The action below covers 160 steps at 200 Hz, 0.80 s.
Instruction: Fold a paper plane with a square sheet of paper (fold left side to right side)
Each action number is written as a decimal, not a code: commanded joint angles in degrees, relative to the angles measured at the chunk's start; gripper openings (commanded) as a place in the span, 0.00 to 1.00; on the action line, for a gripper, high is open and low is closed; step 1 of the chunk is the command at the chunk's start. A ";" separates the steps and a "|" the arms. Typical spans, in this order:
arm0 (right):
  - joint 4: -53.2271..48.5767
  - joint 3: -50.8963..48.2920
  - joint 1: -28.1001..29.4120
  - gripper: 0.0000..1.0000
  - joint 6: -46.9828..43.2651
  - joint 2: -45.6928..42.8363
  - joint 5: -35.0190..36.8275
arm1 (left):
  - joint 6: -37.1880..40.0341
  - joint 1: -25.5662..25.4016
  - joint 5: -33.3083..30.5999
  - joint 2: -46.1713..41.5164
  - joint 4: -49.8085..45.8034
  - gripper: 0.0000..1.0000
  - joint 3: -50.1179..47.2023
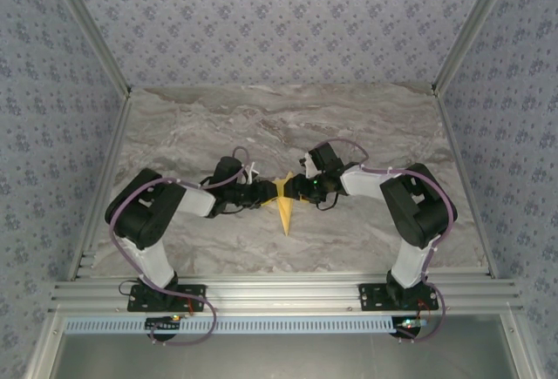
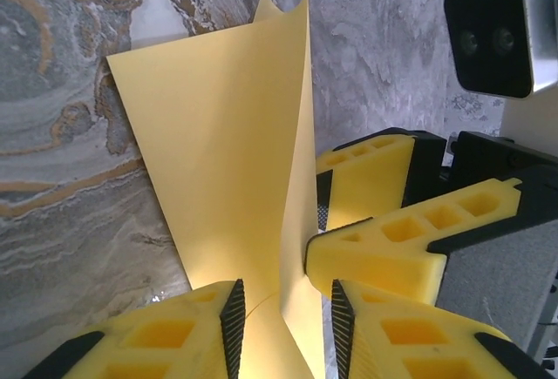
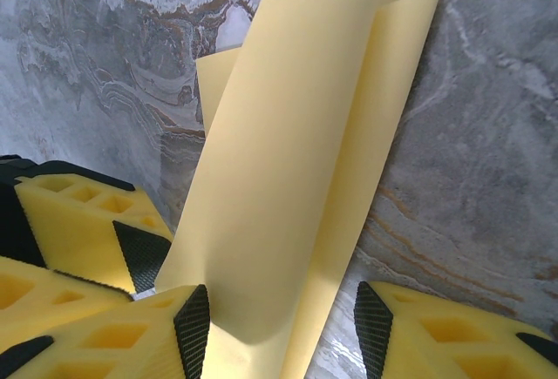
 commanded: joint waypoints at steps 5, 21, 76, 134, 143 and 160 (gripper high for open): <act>-3.65 -0.42 0.47 0.53 -0.18 2.12 2.15 | 0.00 -0.39 1.47 1.56 2.19 0.31 1.58; -3.61 -0.44 0.49 0.53 -0.19 2.12 2.16 | -0.10 -0.49 1.57 1.94 2.49 0.28 1.92; -2.08 -0.86 -0.24 0.53 0.16 0.60 0.41 | 4.07 0.09 1.02 1.65 -3.07 0.02 3.63; 5.31 -2.89 -4.45 0.58 3.51 -4.80 -4.91 | 6.47 0.74 1.05 1.45 -5.38 0.00 4.25; 6.13 -2.76 -4.63 0.61 4.09 -4.74 -5.40 | 6.72 0.71 0.94 1.41 -5.60 0.00 4.40; 7.10 -2.21 -4.51 0.66 5.04 -3.79 -6.00 | 7.14 0.77 1.01 1.41 -6.07 0.00 4.68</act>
